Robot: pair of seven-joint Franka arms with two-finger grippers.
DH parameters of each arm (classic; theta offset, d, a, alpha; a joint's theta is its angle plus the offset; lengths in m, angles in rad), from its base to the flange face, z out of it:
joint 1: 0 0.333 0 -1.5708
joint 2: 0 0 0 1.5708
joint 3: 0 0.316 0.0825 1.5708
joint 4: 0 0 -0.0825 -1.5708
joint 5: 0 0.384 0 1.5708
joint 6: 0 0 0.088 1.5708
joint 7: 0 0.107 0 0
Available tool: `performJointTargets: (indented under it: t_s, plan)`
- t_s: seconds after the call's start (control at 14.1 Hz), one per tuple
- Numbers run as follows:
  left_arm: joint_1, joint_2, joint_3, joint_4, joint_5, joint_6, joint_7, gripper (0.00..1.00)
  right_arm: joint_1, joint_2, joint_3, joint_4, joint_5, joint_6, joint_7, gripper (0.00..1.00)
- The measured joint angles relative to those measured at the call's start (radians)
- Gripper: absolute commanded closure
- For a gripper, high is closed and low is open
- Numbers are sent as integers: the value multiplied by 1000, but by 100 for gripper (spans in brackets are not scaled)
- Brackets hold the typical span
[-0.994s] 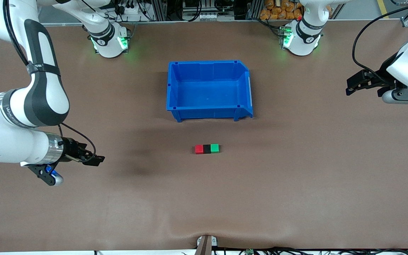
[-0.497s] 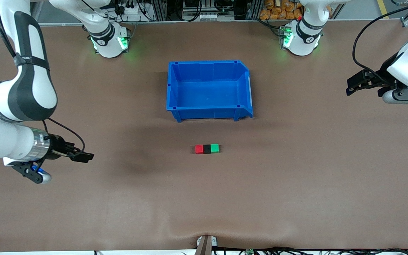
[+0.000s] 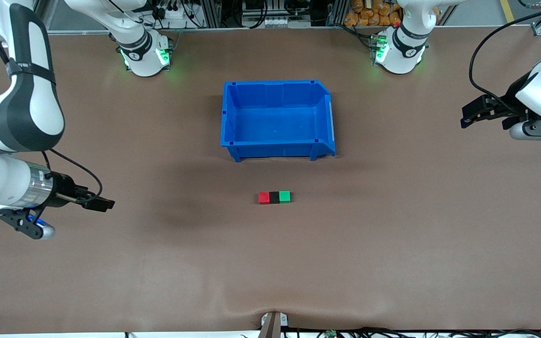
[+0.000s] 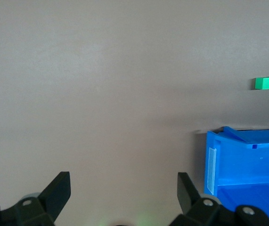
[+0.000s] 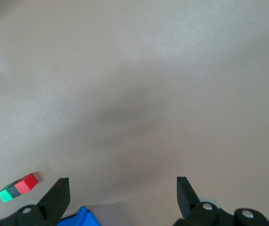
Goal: Attach green and red cubes to black cube
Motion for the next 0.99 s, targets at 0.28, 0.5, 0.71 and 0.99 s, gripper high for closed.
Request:
performJointTargets:
  t_s: [0.28, 0.5, 0.71, 0.99]
  plan:
    - [0, 1, 1, 0, 0, 0, 0, 0, -6, -30, 0, 0, -18, -14, -73, 0]
    - [1, 1, 2, 0, 0, 0, 0, 0, -20, -57, 0, 0, -30, -42, -138, 0]
    - [1, 1, 2, 1, 0, 0, 0, 0, -38, -82, 0, 0, -44, -61, -181, 0]
    - [6, 2, 2, 1, 0, 0, 0, 0, -42, -113, -1, 0, -56, -92, -214, 0]
